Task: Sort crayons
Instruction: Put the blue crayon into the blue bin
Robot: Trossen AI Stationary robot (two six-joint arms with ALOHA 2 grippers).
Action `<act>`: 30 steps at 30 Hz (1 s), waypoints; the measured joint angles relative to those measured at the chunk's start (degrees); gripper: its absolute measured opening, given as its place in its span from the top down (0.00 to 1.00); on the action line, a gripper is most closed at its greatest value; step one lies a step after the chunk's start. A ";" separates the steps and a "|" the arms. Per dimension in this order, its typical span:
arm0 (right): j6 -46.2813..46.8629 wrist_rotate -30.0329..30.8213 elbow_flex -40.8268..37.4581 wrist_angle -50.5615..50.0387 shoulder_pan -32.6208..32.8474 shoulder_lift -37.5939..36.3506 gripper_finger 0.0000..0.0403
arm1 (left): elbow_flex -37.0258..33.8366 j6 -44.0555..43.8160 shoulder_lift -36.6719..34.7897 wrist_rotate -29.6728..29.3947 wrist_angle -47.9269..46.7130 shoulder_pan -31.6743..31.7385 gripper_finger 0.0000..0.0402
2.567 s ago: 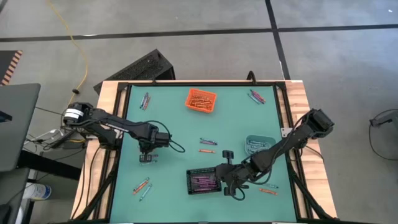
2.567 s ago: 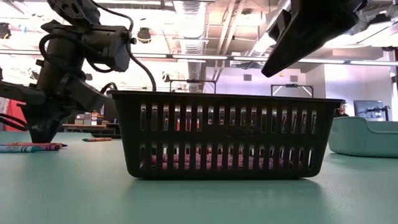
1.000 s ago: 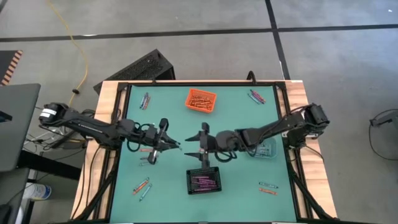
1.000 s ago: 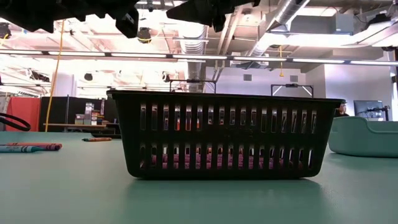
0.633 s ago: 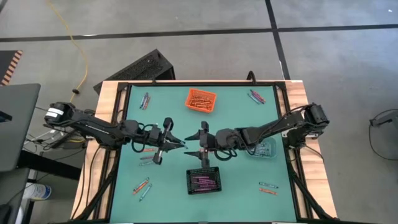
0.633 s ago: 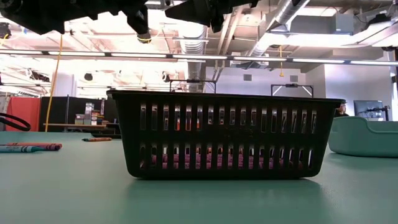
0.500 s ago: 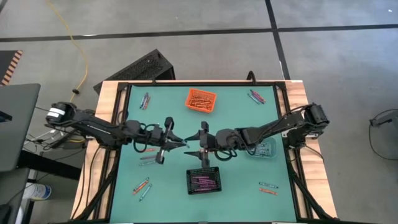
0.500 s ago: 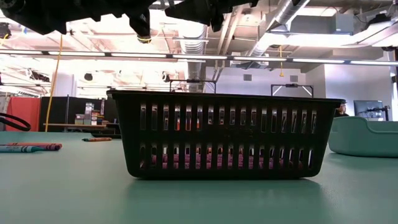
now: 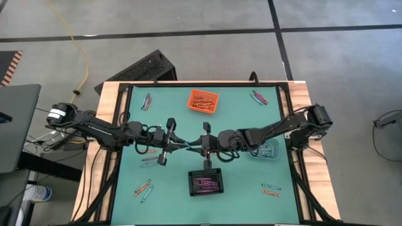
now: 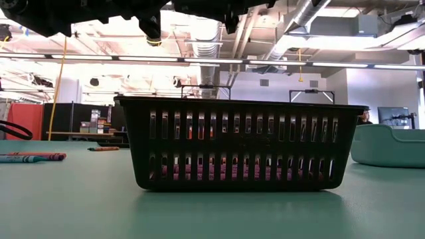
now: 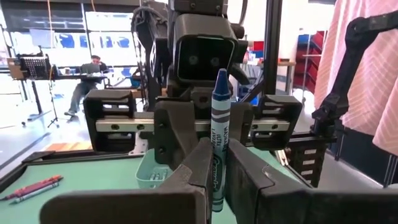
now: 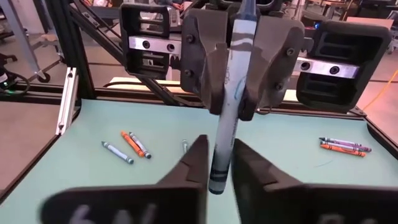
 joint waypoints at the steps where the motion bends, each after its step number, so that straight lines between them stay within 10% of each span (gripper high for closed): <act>1: -0.02 0.01 0.00 -0.16 0.00 0.00 0.91 | 0.00 0.08 -0.02 0.03 -0.39 0.00 0.94; 16: -0.13 0.08 -0.04 -13.47 2.46 -2.84 0.98 | 0.04 3.22 -0.87 0.31 -12.38 -0.02 0.63; 30: 28.60 8.88 0.00 -71.17 11.49 -12.22 0.98 | -0.07 -8.71 2.62 -0.60 -38.73 -0.09 0.54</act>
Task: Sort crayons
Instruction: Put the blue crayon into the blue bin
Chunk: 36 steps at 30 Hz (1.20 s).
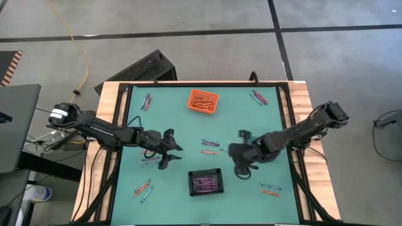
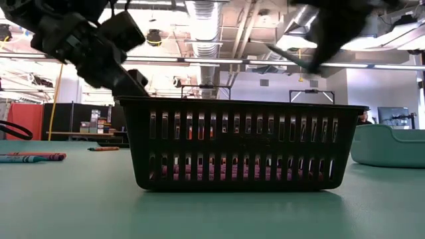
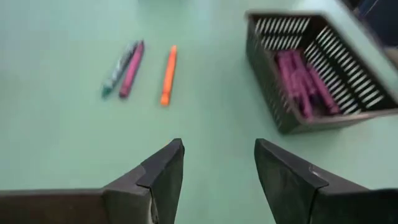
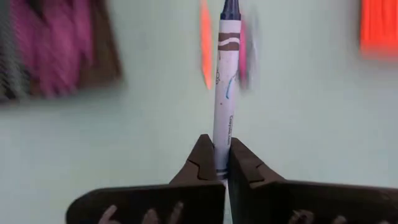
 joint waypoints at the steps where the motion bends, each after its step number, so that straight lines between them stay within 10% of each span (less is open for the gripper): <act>1: 3.66 -0.01 -0.01 -4.49 0.68 0.00 0.98 | 0.00 -0.05 0.87 -0.50 0.32 -0.13 0.54; 7: 15.60 -2.75 -4.65 -13.73 4.50 -0.37 0.98 | 0.00 0.72 5.66 -2.73 4.68 -0.37 0.54; 36: 18.74 -4.41 -12.37 -24.67 5.89 -0.31 0.87 | 0.02 0.51 7.46 -2.57 6.24 -0.37 0.54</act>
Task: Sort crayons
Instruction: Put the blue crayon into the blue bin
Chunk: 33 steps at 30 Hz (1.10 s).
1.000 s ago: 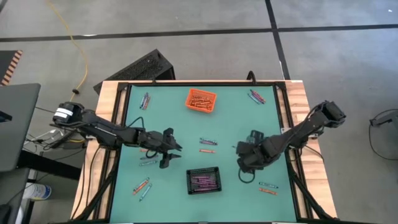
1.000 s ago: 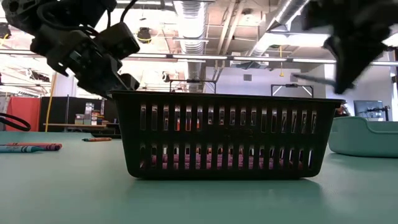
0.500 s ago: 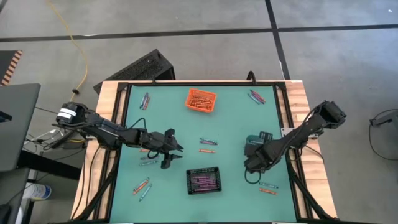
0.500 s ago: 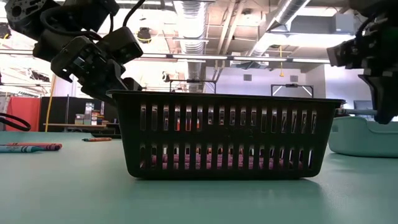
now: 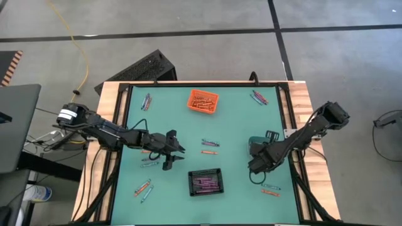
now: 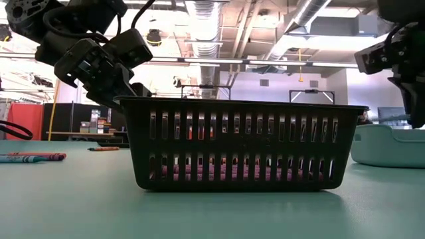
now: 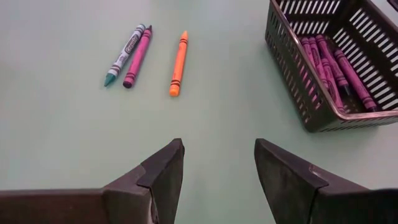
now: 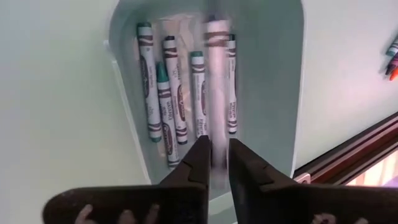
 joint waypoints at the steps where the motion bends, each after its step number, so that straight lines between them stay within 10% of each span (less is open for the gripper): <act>1: -0.02 0.04 0.00 -0.11 0.00 0.01 0.86 | 0.00 0.24 0.00 -0.01 0.00 0.00 0.54; 21: 10.32 -8.74 5.54 -8.74 0.89 0.03 0.81 | 2.31 -0.98 -0.04 0.13 -8.78 0.00 0.54; 26: 12.68 -1.67 11.45 -9.97 4.93 0.04 0.82 | 9.82 -2.14 -0.07 -1.92 -25.96 0.00 0.54; 33: 14.46 17.48 13.44 2.20 10.90 0.18 0.83 | 20.85 3.77 -0.09 -19.52 -49.24 3.95 0.54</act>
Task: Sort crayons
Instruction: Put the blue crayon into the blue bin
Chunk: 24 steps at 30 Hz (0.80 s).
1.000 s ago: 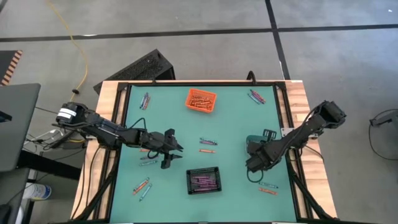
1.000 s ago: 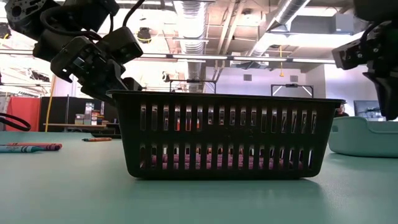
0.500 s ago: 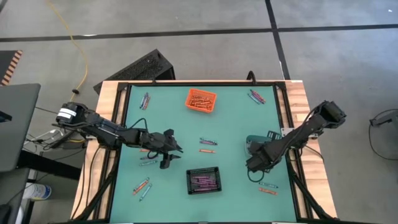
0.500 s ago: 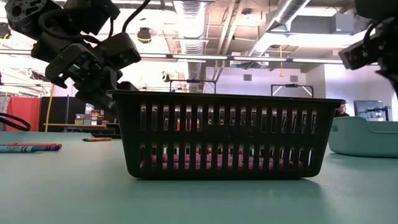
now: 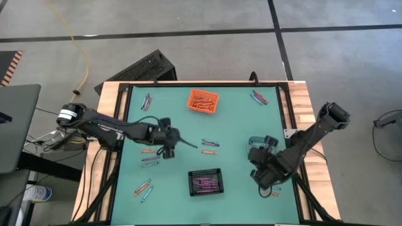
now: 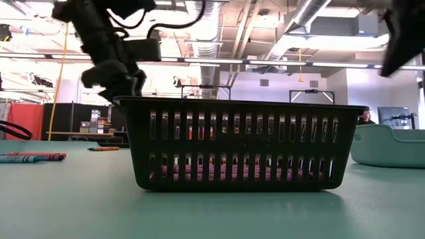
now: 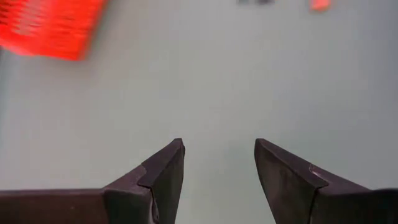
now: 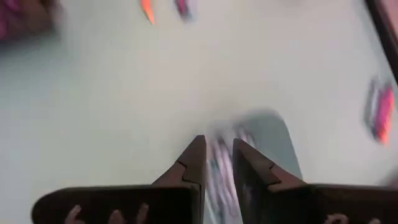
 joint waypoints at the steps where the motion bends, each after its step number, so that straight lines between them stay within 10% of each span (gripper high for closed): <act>1: -0.86 1.82 0.00 2.78 0.51 0.16 0.83 | 0.80 1.91 0.00 -0.06 -0.86 1.80 0.54; 9: -13.95 6.29 0.00 20.66 2.72 3.80 0.83 | 3.45 11.52 -0.02 7.96 -4.75 31.25 0.54; 16: -25.87 14.34 0.00 23.30 1.65 11.13 0.83 | 5.80 2.31 0.12 13.82 -7.50 57.92 0.54; 24: -31.08 17.83 -0.04 26.68 -3.50 18.10 0.83 | 5.79 0.15 0.17 18.15 -12.18 67.60 0.54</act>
